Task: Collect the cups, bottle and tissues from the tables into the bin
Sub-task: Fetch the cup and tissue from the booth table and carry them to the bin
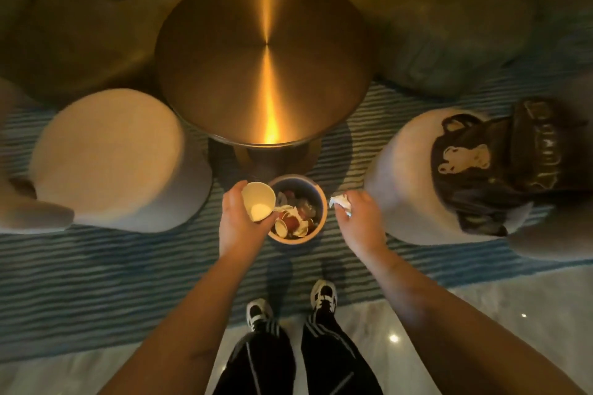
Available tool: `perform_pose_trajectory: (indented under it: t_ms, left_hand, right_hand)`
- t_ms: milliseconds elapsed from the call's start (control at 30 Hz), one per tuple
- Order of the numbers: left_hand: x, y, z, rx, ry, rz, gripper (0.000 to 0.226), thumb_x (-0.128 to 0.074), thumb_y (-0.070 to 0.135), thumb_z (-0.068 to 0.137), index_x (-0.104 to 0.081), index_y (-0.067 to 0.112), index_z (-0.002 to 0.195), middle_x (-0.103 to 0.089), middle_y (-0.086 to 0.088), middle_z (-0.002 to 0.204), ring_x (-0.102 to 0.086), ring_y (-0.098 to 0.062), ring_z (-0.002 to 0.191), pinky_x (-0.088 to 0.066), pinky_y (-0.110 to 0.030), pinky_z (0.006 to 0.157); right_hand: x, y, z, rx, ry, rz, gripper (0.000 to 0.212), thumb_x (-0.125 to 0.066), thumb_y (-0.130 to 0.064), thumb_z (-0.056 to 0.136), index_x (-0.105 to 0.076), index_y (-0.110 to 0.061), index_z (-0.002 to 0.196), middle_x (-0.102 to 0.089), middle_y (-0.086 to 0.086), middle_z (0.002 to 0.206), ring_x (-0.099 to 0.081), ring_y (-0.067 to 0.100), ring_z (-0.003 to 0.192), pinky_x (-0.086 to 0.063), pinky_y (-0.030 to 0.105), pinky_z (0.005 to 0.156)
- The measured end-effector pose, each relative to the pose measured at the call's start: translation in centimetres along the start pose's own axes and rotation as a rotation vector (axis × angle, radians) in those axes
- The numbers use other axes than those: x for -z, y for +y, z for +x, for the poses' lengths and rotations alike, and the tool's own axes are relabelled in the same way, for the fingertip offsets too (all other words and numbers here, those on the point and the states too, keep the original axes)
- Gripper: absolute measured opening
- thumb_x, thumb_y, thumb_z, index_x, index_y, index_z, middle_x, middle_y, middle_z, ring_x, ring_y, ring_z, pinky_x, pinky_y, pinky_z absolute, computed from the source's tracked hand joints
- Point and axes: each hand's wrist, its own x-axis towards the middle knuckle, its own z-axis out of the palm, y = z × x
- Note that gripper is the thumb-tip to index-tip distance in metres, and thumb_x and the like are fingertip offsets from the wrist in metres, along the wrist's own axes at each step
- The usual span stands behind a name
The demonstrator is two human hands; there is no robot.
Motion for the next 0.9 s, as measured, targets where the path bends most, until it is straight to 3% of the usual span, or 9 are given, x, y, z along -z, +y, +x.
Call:
perform_pose_trajectory:
  t_ms: [200,300,433,500,600,667,733,900]
  left_hand:
    - [-6.9,-2.9,3.7,0.120,-0.099,-0.020,0.087,-0.087,0.031,0.062,-0.036,0.024,0.132,-0.042,0.001,0.131,-0.049,-0.015,0.110,-0.044,-0.026,0.081]
    - [-11.5,-5.9,6.4,0.206,-0.177,-0.028,0.093,-0.087,0.031,0.061,-0.031,0.026,0.135,-0.040,0.001,0.135,-0.049,-0.020,0.118,-0.049,-0.037,0.090]
    - [-15.1,-10.6,8.5,0.240,-0.290,-0.027,0.105,-0.089,0.040,0.054,-0.030,0.026,0.139,-0.042,-0.001,0.137,-0.040,-0.020,0.128,-0.040,-0.042,0.103]
    - [-15.6,-12.5,8.2,0.252,-0.306,-0.004,0.098,-0.083,0.052,0.057,-0.033,0.026,0.137,-0.045,-0.001,0.135,-0.041,-0.019,0.126,-0.040,-0.040,0.102]
    - [-15.3,-14.4,6.6,0.274,-0.241,0.076,0.084,-0.064,0.064,0.071,-0.029,0.027,0.138,-0.040,-0.003,0.142,-0.036,-0.018,0.129,-0.033,-0.030,0.095]
    - [-14.6,-15.6,5.5,0.260,-0.220,0.128,0.084,-0.051,0.068,0.080,-0.023,0.022,0.146,-0.030,-0.006,0.151,-0.027,-0.019,0.137,-0.030,-0.034,0.106]
    - [-13.5,-16.5,4.6,0.262,-0.204,0.160,0.085,-0.046,0.064,0.086,-0.018,0.014,0.150,-0.024,-0.010,0.154,-0.022,-0.022,0.141,-0.026,-0.041,0.113]
    - [-10.0,-16.2,2.9,0.297,-0.118,0.215,0.075,-0.046,0.051,0.092,-0.019,0.011,0.150,-0.024,-0.009,0.155,-0.020,-0.022,0.142,-0.026,-0.046,0.112]
  right_hand:
    - [-3.8,3.3,4.8,-0.004,-0.050,-0.003,0.020,-0.059,-0.024,0.090,-0.061,-0.012,0.106,-0.060,0.005,0.104,-0.054,0.020,0.099,-0.043,0.028,0.078]
    - [-6.8,5.4,7.2,-0.005,-0.041,0.030,0.017,-0.059,-0.024,0.089,-0.062,-0.013,0.102,-0.054,-0.002,0.095,-0.052,0.019,0.093,-0.042,0.027,0.075]
    - [-11.7,7.5,9.5,-0.027,-0.038,0.029,0.017,-0.058,-0.026,0.090,-0.060,-0.017,0.104,-0.051,-0.004,0.098,-0.048,0.012,0.090,-0.038,0.023,0.072]
    - [-14.2,7.7,10.2,-0.099,-0.072,0.042,0.018,-0.056,-0.029,0.091,-0.058,-0.020,0.107,-0.053,-0.003,0.105,-0.048,0.011,0.094,-0.039,0.024,0.075]
    - [-17.3,7.3,10.5,-0.130,-0.087,0.113,0.023,-0.054,-0.029,0.092,-0.058,-0.019,0.112,-0.055,0.002,0.111,-0.052,0.017,0.102,-0.050,0.036,0.085]
    - [-19.1,7.1,10.6,-0.057,-0.048,0.132,0.024,-0.054,-0.027,0.091,-0.056,-0.018,0.114,-0.055,0.004,0.113,-0.053,0.019,0.105,-0.050,0.040,0.089]
    - [-20.6,7.1,10.9,0.023,-0.078,0.095,0.033,-0.057,-0.029,0.090,-0.052,-0.019,0.121,-0.054,0.004,0.120,-0.052,0.019,0.111,-0.048,0.040,0.094]
    - [-21.7,6.6,11.1,0.060,-0.297,0.000,0.064,-0.062,-0.039,0.087,-0.035,-0.019,0.141,-0.043,0.004,0.142,-0.039,0.021,0.133,-0.039,0.042,0.108]
